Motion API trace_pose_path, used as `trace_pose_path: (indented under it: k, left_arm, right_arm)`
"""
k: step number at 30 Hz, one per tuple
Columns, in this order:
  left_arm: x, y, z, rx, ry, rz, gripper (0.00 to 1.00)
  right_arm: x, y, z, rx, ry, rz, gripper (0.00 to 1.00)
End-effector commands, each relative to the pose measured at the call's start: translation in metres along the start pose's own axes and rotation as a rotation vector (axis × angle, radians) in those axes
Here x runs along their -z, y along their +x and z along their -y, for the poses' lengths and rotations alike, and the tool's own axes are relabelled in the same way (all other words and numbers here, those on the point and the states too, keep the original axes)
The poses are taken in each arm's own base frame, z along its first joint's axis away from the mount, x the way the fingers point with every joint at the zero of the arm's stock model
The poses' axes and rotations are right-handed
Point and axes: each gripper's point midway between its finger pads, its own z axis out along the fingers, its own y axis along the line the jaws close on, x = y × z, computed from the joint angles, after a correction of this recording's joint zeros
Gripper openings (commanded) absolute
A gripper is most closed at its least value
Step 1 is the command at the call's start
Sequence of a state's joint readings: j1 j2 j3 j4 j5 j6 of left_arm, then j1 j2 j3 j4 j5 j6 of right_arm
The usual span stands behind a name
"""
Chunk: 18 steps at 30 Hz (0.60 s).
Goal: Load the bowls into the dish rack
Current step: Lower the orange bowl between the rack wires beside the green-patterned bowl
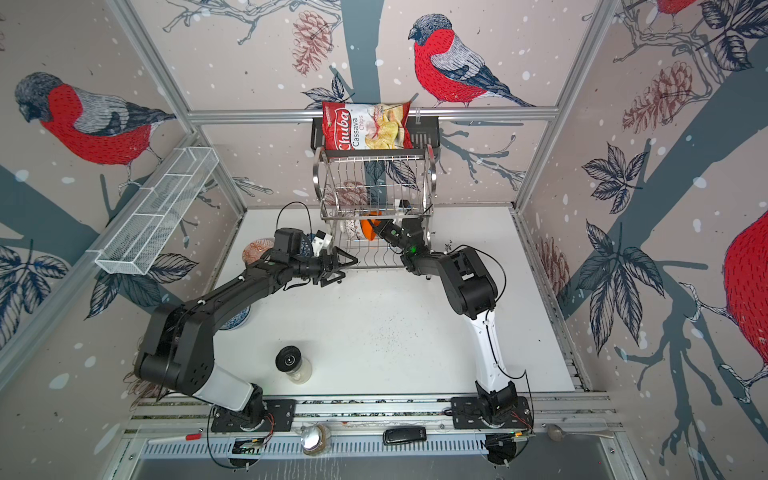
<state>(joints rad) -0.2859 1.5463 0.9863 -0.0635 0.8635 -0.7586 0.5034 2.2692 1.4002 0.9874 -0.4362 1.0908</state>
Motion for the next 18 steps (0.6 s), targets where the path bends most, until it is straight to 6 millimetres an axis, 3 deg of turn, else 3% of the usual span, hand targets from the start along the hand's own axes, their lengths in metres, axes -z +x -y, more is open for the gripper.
trace_pose_path:
  k: [1, 18]
  left_arm:
    - [0.000, -0.001, 0.003, -0.019, 0.012, -0.003, 0.97]
    - [0.000, 0.001, 0.004, -0.017, 0.013, -0.002, 0.97]
  right_arm:
    - [0.005, 0.000, -0.011, -0.026, -0.035, 0.009, 0.04]
    - [0.030, 0.003, -0.032, -0.030, -0.087, 0.047, 0.04]
